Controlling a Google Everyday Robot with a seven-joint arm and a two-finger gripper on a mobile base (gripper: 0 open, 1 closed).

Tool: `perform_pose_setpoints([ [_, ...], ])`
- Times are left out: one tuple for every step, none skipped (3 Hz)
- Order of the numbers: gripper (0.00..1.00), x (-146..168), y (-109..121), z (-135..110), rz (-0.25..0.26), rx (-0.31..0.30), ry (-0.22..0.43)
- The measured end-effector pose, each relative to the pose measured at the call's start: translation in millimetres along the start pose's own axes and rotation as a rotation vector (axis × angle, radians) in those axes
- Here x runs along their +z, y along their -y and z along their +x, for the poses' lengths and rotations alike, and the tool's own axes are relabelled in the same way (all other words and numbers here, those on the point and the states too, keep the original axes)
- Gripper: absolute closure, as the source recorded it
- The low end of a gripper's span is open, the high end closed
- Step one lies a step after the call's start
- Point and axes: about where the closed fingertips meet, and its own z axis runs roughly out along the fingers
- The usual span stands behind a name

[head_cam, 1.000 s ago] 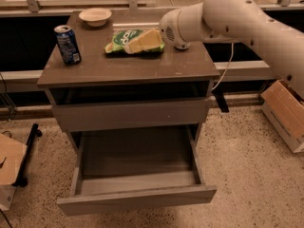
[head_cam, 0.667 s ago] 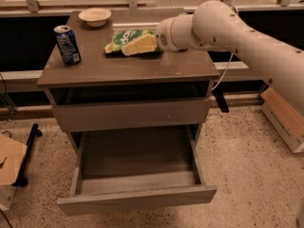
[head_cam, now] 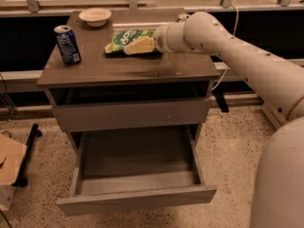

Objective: Place green rice chip bag into middle drawer

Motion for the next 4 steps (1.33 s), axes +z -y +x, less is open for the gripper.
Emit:
perform_pose_setpoints([
  [0.0,24,18,11,0.005,0.015,-0.015],
  [0.23,44,29,26,0.011,0.046,-0.04],
  [0.46,48,29,35,0.018,0.058,-0.053],
  [0.69,34,26,31,0.039,0.034,-0.039],
])
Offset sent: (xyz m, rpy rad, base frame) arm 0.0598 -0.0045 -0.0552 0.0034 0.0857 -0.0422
